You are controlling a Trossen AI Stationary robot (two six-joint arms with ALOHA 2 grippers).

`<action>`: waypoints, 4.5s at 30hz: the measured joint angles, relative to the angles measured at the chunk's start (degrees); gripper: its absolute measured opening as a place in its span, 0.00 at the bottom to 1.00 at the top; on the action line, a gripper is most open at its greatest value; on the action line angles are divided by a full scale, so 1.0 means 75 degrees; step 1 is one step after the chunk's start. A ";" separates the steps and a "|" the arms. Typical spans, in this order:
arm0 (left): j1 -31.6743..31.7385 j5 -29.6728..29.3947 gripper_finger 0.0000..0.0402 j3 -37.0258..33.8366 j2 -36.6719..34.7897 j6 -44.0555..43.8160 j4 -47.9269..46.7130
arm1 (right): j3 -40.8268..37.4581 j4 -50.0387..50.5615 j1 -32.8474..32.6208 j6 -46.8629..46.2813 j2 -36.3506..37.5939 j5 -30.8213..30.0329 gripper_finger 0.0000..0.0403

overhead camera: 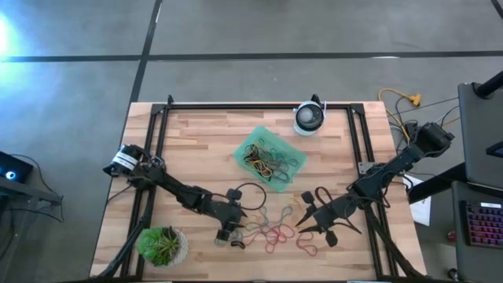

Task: Pick and place rubber bands into bin
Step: Put the yellow rubber band into the blue bin

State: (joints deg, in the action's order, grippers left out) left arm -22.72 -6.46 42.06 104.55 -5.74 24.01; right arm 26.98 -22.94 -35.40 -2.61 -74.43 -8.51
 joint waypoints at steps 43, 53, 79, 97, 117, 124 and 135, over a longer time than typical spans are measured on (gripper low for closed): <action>0.0256 0.0224 0.01 -0.0023 0.0006 -0.0344 -0.0746 | -0.0015 0.0000 0.0000 -0.0032 -0.0003 -0.0003 0.19; 0.0173 0.0031 0.00 0.0027 -0.0232 0.0220 -0.0691 | -0.0029 0.0000 0.0000 -0.0056 -0.0006 -0.0003 0.19; 0.0050 -0.0146 0.13 0.0072 -0.0358 0.0600 -0.0044 | -0.0072 0.0000 0.0000 -0.0056 -0.0006 -0.0006 0.19; 0.0335 -0.0117 0.34 0.0149 0.0143 0.0822 0.0400 | -0.0100 -0.0014 0.0003 -0.0097 -0.0006 -0.0006 0.19; 0.0474 0.0889 0.34 0.0411 0.0805 0.0818 0.1118 | -0.0129 -0.0003 0.0003 -0.0178 -0.0006 -0.0058 0.19; 0.0635 0.1224 0.34 0.0606 0.0985 0.0779 0.1133 | -0.0160 -0.0004 0.0000 -0.0242 -0.0006 -0.0058 0.19; 0.0699 0.1390 0.03 0.0635 0.0963 0.0733 0.0890 | -0.0175 -0.0009 0.0000 -0.0257 -0.0006 -0.0061 0.19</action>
State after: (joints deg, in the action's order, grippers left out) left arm -17.47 3.97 46.83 111.78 -0.24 30.69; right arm 25.67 -23.00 -35.40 -4.54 -74.48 -8.97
